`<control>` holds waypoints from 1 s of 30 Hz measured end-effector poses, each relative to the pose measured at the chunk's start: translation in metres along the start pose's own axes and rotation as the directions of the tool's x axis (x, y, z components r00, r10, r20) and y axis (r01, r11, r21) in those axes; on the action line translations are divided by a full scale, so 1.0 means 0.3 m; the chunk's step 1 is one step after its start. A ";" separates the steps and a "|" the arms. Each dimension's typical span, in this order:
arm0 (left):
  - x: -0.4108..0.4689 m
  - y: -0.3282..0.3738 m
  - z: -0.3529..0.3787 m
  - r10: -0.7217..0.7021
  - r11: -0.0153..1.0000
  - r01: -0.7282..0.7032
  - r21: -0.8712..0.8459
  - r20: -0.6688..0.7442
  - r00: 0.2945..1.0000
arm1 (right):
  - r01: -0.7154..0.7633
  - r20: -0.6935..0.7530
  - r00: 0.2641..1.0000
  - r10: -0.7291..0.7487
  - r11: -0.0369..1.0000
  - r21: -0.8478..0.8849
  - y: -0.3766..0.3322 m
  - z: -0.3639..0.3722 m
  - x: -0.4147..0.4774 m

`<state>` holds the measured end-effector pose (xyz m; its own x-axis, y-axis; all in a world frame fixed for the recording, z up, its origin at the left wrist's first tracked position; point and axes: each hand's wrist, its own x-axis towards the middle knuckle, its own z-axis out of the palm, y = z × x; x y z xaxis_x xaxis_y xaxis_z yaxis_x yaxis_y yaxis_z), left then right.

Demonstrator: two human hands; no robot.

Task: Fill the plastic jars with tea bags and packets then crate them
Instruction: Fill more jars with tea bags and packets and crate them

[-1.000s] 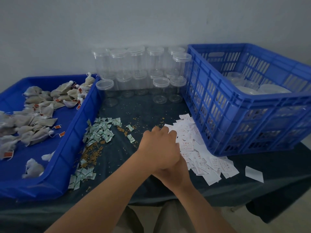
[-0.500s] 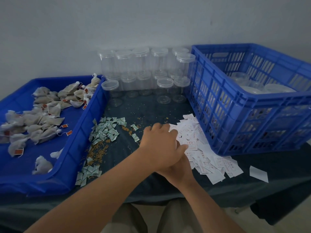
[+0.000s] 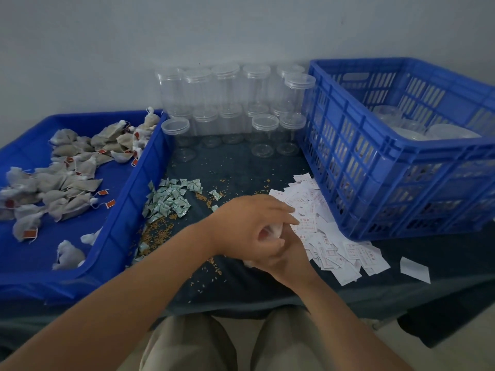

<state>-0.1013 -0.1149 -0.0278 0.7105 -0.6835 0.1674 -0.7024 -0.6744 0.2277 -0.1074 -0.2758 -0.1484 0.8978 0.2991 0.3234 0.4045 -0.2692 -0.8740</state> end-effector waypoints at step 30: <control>0.074 0.169 -0.004 -0.691 0.702 0.642 0.308 0.076 0.719 | -0.111 -0.001 0.994 0.111 0.987 -0.115 -0.036 0.006 -0.005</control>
<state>-0.1209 -0.1640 -0.0116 0.9928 -0.0469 -0.1101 -0.0502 -0.9983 -0.0280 -0.1133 -0.2718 -0.1401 0.9374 0.2661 0.2246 0.3200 -0.4041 -0.8569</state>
